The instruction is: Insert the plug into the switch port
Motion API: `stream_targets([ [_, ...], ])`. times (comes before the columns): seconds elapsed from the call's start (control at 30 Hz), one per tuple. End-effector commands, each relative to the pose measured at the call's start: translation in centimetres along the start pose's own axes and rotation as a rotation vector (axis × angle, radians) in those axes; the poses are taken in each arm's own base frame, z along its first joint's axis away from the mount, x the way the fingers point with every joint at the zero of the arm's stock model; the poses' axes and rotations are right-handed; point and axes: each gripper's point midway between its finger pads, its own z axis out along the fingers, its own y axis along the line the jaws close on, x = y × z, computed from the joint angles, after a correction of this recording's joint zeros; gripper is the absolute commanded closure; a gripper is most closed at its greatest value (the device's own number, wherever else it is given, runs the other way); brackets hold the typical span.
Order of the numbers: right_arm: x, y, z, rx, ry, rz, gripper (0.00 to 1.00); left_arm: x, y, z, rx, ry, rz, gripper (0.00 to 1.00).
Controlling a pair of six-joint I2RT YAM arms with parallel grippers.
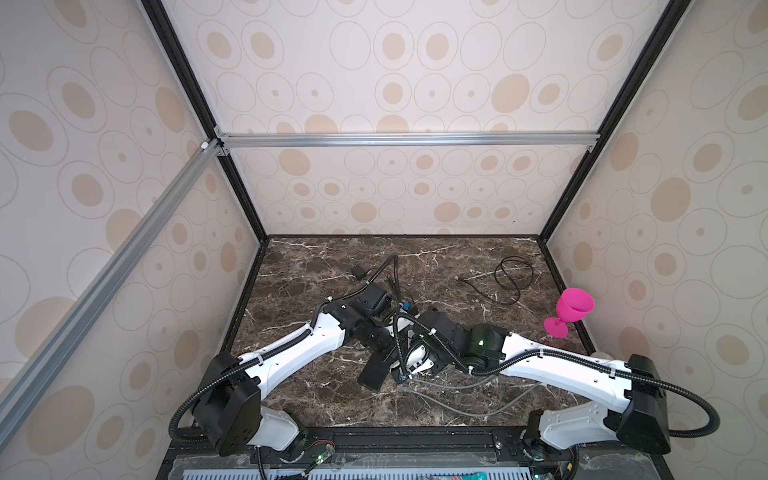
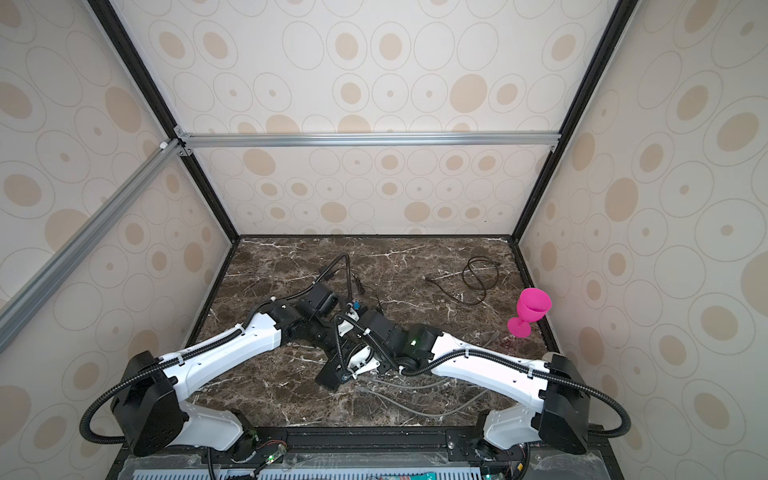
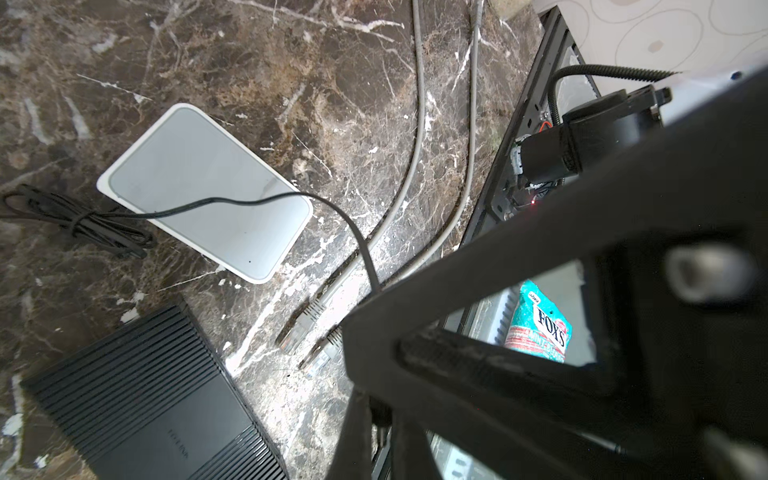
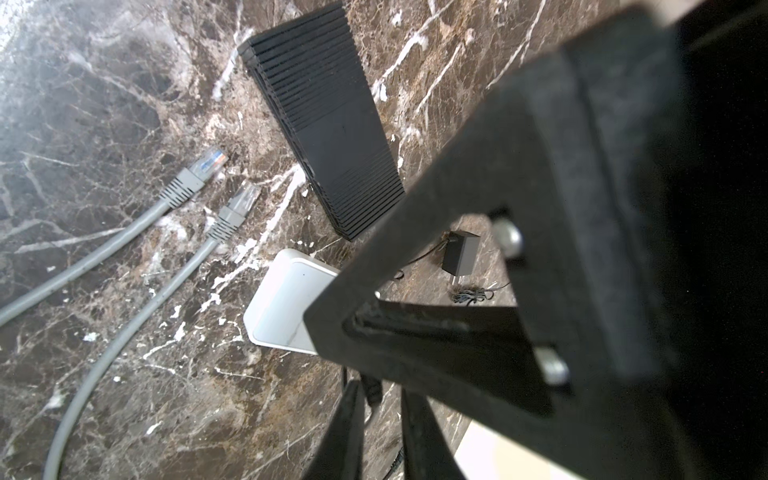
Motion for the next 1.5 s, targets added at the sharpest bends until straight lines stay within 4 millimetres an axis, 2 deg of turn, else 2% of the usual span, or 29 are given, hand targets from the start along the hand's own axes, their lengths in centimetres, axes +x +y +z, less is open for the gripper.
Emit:
stream_targets([
  [0.0, 0.0, 0.6, 0.4, -0.036, 0.006, 0.004, 0.83, -0.5, -1.0, -0.7, 0.015, -0.014, 0.039, 1.0],
  [0.3, 0.0, 1.0, 1.0, -0.053, 0.01, 0.029, 0.92, -0.4, -1.0, -0.6, 0.011, -0.01, 0.044, 1.0],
  [0.4, -0.1, 0.9, 1.0, -0.051, 0.006, 0.036, 0.99, -0.4, -0.8, -0.5, 0.004, -0.007, 0.04, 0.99],
  [0.47, 0.0, 0.7, 0.8, -0.044, 0.004, 0.053, 1.0, -0.5, -0.3, -0.7, -0.036, -0.01, 0.045, 0.98],
  [0.5, 0.1, 0.5, 0.8, -0.036, 0.01, 0.07, 1.0, -0.9, 0.6, -1.2, -0.107, -0.024, 0.047, 0.94],
  [0.53, 0.4, 0.3, 0.9, -0.023, 0.025, 0.094, 1.0, -1.4, 1.7, -2.1, -0.196, -0.057, 0.04, 0.79],
  [0.57, 0.8, 0.3, 1.0, -0.019, 0.042, 0.114, 1.0, -2.0, 3.1, -3.5, -0.305, -0.106, 0.032, 0.55],
  [0.63, 1.6, 0.3, 1.1, -0.022, 0.065, 0.165, 1.0, -2.7, 5.0, -6.6, -0.45, -0.212, -0.01, 0.25],
  [0.67, 2.0, 0.0, 1.0, -0.008, 0.078, 0.21, 1.0, -2.8, 5.6, -8.1, -0.489, -0.265, -0.042, 0.19],
  [0.73, 2.7, -0.6, 0.8, 0.013, 0.082, 0.286, 1.0, -2.6, 6.1, -10.3, -0.539, -0.346, -0.09, 0.14],
  [0.77, 3.0, -0.8, 0.6, 0.022, 0.07, 0.323, 1.0, -2.3, 6.3, -11.2, -0.563, -0.383, -0.119, 0.13],
  [0.83, 3.3, -1.4, 0.3, 0.052, 0.041, 0.391, 1.0, -1.6, 6.3, -11.7, -0.565, -0.424, -0.162, 0.13],
  [0.93, 4.2, -3.2, -0.2, 0.129, -0.013, 0.547, 1.0, 0.0, 6.4, -10.1, -0.514, -0.401, -0.233, 0.15],
  [1.07, 5.9, -5.4, -0.7, 0.135, -0.1, 0.819, 1.0, 2.0, 7.8, -7.8, -0.517, -0.307, -0.301, 0.17],
  [1.17, 6.2, -6.0, -0.9, 0.06, -0.163, 0.928, 1.0, 1.5, 7.9, -7.4, -0.501, -0.312, -0.303, 0.17],
  [1.3, 6.2, -6.8, -1.4, -0.007, -0.253, 1.043, 1.0, -0.2, 7.1, -6.9, -0.429, -0.344, -0.287, 0.18],
  [1.47, 7.1, -7.2, -1.3, -0.002, -0.222, 1.021, 1.0, -0.5, 7.6, -4.8, -0.39, -0.275, -0.303, 0.22],
])
